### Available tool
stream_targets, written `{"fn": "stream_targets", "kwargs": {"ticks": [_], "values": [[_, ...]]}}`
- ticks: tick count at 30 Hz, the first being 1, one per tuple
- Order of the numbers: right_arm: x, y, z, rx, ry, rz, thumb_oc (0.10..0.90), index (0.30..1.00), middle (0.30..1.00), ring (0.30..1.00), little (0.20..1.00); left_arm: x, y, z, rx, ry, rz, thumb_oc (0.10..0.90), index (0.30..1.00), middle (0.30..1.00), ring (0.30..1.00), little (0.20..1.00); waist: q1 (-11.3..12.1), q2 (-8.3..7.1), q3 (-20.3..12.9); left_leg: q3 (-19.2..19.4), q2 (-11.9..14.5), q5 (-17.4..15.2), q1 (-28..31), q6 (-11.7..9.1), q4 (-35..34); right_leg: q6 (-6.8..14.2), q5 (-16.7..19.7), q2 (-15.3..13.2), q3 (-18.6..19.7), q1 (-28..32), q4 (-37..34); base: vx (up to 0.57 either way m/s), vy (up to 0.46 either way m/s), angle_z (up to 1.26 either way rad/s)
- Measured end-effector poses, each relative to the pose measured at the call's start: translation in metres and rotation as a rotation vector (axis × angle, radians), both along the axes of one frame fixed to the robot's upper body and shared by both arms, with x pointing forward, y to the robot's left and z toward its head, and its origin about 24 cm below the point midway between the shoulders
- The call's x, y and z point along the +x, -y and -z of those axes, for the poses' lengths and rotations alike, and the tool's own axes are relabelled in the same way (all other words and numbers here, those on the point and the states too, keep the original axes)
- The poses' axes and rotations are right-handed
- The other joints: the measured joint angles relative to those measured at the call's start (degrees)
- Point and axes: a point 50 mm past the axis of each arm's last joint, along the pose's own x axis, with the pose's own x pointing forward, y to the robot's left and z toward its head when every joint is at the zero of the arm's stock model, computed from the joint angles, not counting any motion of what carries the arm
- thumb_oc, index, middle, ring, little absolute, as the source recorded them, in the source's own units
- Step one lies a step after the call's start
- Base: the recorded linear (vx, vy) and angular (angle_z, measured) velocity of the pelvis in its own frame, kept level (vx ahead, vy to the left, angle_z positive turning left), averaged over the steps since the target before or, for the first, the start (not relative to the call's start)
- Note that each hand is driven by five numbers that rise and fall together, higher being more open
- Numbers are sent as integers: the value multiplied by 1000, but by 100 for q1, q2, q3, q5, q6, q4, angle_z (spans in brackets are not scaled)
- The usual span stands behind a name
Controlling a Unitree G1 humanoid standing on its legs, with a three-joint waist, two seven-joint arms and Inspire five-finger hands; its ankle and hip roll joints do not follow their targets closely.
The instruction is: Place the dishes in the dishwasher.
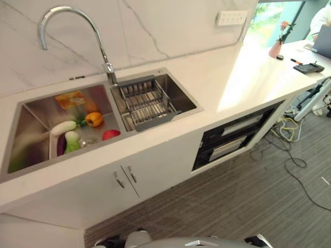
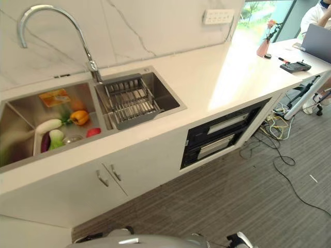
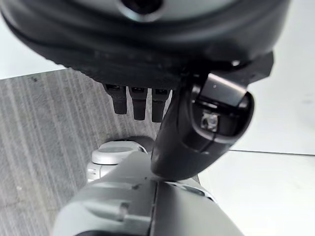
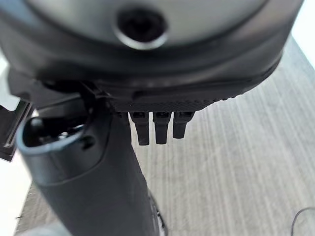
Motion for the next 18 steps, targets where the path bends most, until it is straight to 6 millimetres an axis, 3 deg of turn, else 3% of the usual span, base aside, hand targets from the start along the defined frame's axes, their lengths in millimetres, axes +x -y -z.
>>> {"fn": "stream_targets", "kwargs": {"ticks": [1, 2, 3, 5, 7, 8, 10, 12, 13, 14, 15, 18], "values": [[8, -10, 1, 32, 30, 23, 800, 900, 900, 900, 900, 4, 2, 0, 4, 1, 46, 800, 900, 900, 900, 900, -14, 168, 34, -100, 94, -3, 2, 45, -35, 46, 337, -7, 440, -460, 886, 182, 21, 23], [10, -10, 1, 26, 33, 33, 800, 900, 900, 900, 900, 8, 5, 0, 0, 6, 69, 800, 900, 900, 900, 900, -12, 245, 45, -148, 142, 44, 26, 116, -181, 204, 512, 57, 721, -717, 1221, 206, -83, 47], [10, -9, 1, 36, 37, 84, 800, 900, 900, 900, 900, 10, 3, -1, 10, 17, 73, 800, 900, 900, 900, 900, -13, 259, 17, -353, 167, 66, 86, 144, -521, 297, 158, 290, 914, -925, 1349, 182, -169, 53], [9, -12, 3, 69, 44, 153, 800, 900, 900, 900, 900, 8, -5, -2, 28, 14, 63, 800, 900, 900, 900, 900, -16, 121, 10, -584, 167, 133, 119, 245, -811, 176, -131, 549, 937, -778, 698, 191, -248, 76], [11, -17, 3, 94, 57, 176, 800, 900, 900, 900, 900, 2, -10, -3, 40, -9, 60, 800, 900, 900, 900, 900, -4, -66, -25, -679, 67, 243, 18, 139, -910, 56, -221, 658, 991, -516, -267, 194, -295, 70], [13, -20, 4, 109, 62, 180, 800, 900, 900, 900, 900, -5, -11, -2, 43, -41, 48, 800, 900, 900, 900, 900, -9, -101, -65, -829, 94, 376, 37, 15, -1092, -248, -60, 785, 991, -363, -569, 181, -308, 67], [9, -18, 4, 101, 52, 188, 800, 900, 900, 900, 900, -14, -5, 1, 17, -71, 2, 800, 900, 900, 900, 900, -21, -66, -129, -924, 163, 469, 135, -159, -1185, -336, -159, 860, 790, -308, -640, 132, -278, 58], [5, -6, 2, 81, 41, 191, 800, 900, 900, 900, 900, -28, 6, 5, -16, -98, -48, 800, 900, 900, 900, 900, 32, 160, -246, -1005, 299, 463, 191, -234, -624, -392, -164, 1063, 591, -184, -766, 122, -402, 37], [2, -2, 1, 79, 42, 220, 800, 900, 900, 900, 900, -32, 12, 7, -37, -102, -86, 800, 900, 900, 900, 900, 1, 383, -341, -1017, 531, 387, 233, -423, -793, -492, -137, 1311, 466, -153, -789, 63, -293, 40], [-1, -5, 2, 86, 38, 227, 800, 900, 900, 900, 900, -31, 8, 6, -27, -99, -91, 800, 900, 900, 900, 900, -3, 291, -342, -1049, 525, 419, 198, -426, -785, -522, -161, 1321, 506, -160, -836, 54, -275, 49], [-2, -6, 3, 95, 39, 248, 800, 900, 900, 900, 900, -30, 8, 6, -27, -91, -104, 800, 900, 900, 900, 900, 27, 339, -373, -1020, 626, 409, 103, -339, -673, -622, -156, 1474, 412, -106, -879, 26, -158, 33], [-5, -8, 4, 104, 42, 284, 800, 900, 900, 900, 900, -27, 3, 4, -12, -84, -112, 800, 900, 900, 900, 900, -14, 266, -419, -864, 624, 670, -45, -190, -537, -728, -208, 1455, 303, -28, -926, -36, -252, 50]]}}
